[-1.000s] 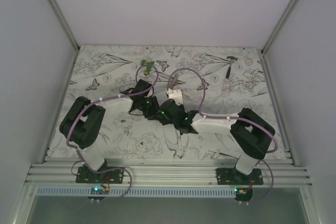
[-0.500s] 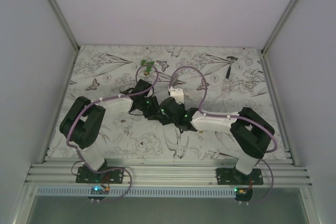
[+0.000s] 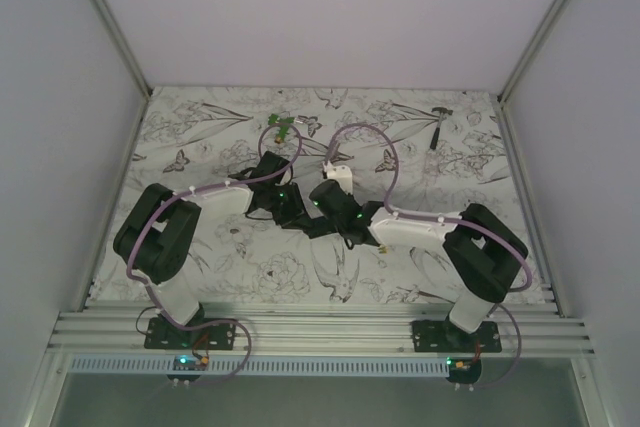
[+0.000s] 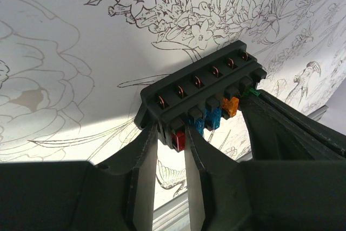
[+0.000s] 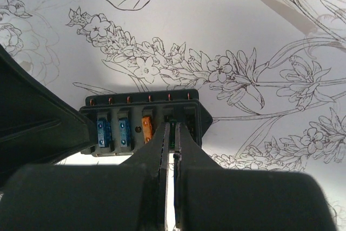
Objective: Snap on the fuse box
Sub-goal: Install the fuse at the fuse box base.
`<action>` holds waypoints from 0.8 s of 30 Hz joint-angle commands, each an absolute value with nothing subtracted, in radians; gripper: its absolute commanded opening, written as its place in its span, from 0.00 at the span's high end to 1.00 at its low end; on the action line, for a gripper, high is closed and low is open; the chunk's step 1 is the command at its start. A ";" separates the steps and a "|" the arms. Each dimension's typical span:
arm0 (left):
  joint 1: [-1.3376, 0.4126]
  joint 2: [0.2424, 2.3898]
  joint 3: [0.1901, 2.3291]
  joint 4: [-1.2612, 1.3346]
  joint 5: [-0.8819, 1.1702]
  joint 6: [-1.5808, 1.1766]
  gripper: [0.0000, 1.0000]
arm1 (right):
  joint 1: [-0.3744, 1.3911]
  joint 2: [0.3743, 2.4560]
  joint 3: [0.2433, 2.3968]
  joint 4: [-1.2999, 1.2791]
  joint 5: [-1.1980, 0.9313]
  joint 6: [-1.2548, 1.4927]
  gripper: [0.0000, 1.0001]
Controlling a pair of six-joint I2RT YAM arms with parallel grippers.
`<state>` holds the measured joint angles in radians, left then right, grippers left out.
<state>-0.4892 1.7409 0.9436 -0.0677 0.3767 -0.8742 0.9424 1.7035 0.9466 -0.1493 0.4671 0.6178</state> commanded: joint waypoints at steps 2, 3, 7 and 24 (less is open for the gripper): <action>-0.498 1.809 0.912 -0.146 0.294 -0.829 0.84 | 0.936 1.867 0.949 -0.462 0.351 0.558 1.00; -0.500 1.808 0.913 -0.147 0.289 -0.830 0.84 | 0.936 1.882 0.959 -0.473 0.349 0.558 1.00; -0.500 1.805 0.920 -0.147 0.276 -0.839 0.85 | 0.937 1.932 0.982 -0.521 0.335 0.561 1.00; -0.500 1.817 0.910 -0.152 0.275 -0.805 0.87 | 0.872 2.019 0.986 -0.608 0.236 0.528 1.00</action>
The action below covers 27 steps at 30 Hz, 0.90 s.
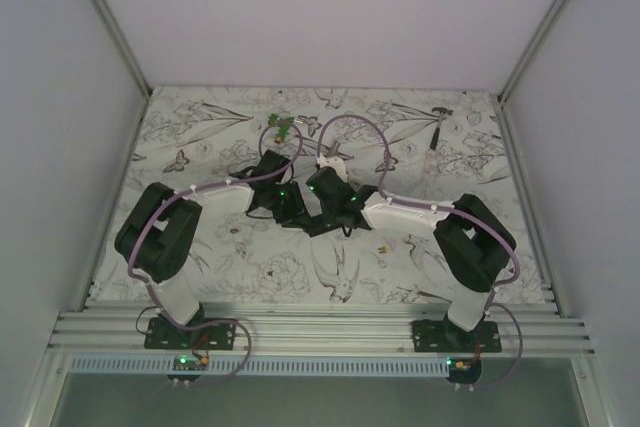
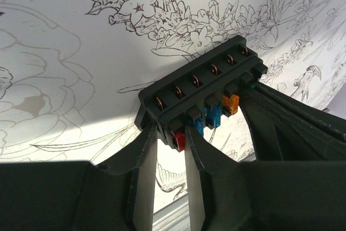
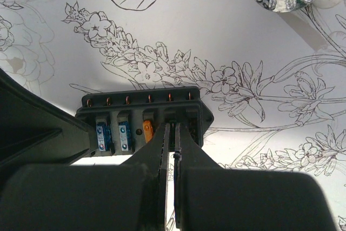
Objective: Snap on the fuse box
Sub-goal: Install the fuse at the fuse box base.
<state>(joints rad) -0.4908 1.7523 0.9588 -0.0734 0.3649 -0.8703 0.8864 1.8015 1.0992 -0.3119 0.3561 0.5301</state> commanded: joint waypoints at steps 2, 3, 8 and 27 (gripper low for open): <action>-0.499 1.801 0.895 -0.153 0.276 -0.796 0.87 | 0.895 1.976 1.001 -0.631 0.257 0.527 1.00; -0.500 1.791 0.885 -0.155 0.276 -0.793 0.87 | 0.913 1.949 1.016 -0.643 0.263 0.525 1.00; -0.500 1.744 0.845 -0.162 0.301 -0.791 0.87 | 0.949 1.847 1.097 -0.680 0.254 0.531 0.88; -0.527 1.640 0.831 -0.167 0.320 -0.829 0.72 | 0.907 1.697 1.232 -0.687 0.146 0.538 0.68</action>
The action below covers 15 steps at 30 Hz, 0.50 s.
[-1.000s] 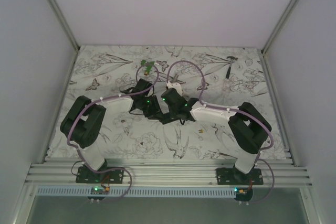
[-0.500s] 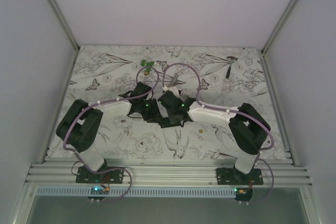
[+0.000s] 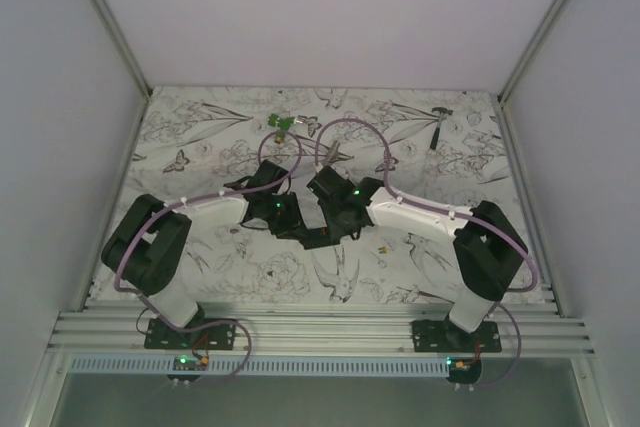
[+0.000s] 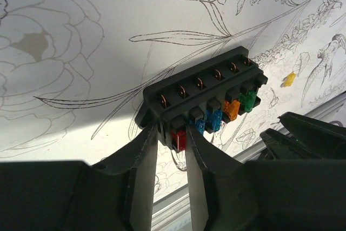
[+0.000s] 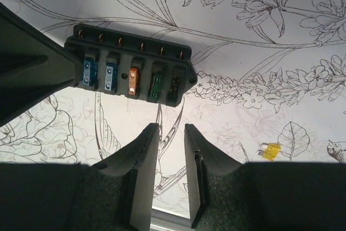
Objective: Snap on the fuse box
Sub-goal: Install the fuse at the fuse box base.
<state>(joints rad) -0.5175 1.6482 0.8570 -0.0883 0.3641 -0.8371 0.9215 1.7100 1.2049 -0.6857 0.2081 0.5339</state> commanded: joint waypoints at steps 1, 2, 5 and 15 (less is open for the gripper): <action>-0.530 1.637 0.832 -0.167 0.317 -0.828 0.71 | 0.902 1.700 1.233 -0.676 0.139 0.539 0.69; -0.532 1.636 0.833 -0.167 0.315 -0.828 0.69 | 0.895 1.704 1.234 -0.668 0.135 0.543 0.70; -0.536 1.632 0.837 -0.167 0.319 -0.836 0.63 | 0.868 1.704 1.228 -0.632 0.115 0.560 0.73; -0.537 1.578 0.831 -0.168 0.316 -0.851 0.56 | 0.827 1.728 1.213 -0.577 0.048 0.576 0.75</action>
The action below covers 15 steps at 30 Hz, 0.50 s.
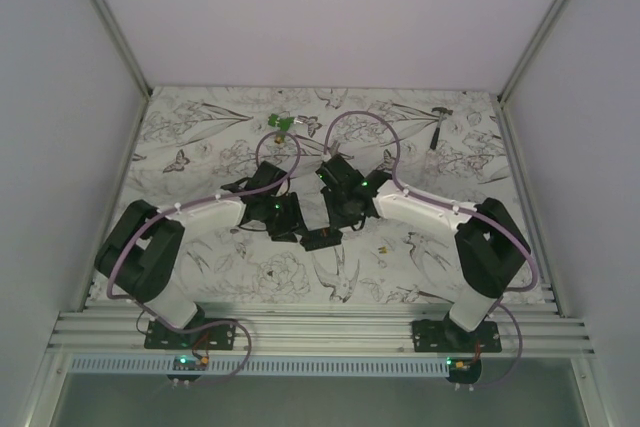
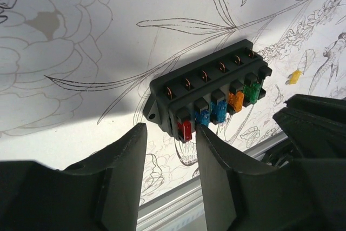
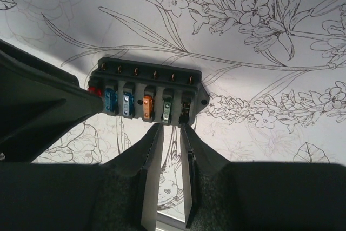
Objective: Snap on the fuse box
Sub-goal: Install the fuse at the fuse box base.
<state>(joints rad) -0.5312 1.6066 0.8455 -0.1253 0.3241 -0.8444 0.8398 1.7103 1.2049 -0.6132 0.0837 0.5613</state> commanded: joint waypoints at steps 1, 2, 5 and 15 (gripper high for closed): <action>-0.537 1.578 0.832 -0.167 0.319 -0.851 0.56 | 0.826 1.733 1.213 -0.576 0.045 0.574 0.75; -0.537 1.579 0.834 -0.167 0.322 -0.851 0.56 | 0.826 1.736 1.215 -0.575 0.044 0.573 0.75; -0.537 1.587 0.842 -0.167 0.326 -0.851 0.56 | 0.824 1.753 1.216 -0.572 0.040 0.571 0.76; -0.537 1.618 0.857 -0.167 0.341 -0.849 0.62 | 0.818 1.786 1.215 -0.569 0.028 0.566 0.87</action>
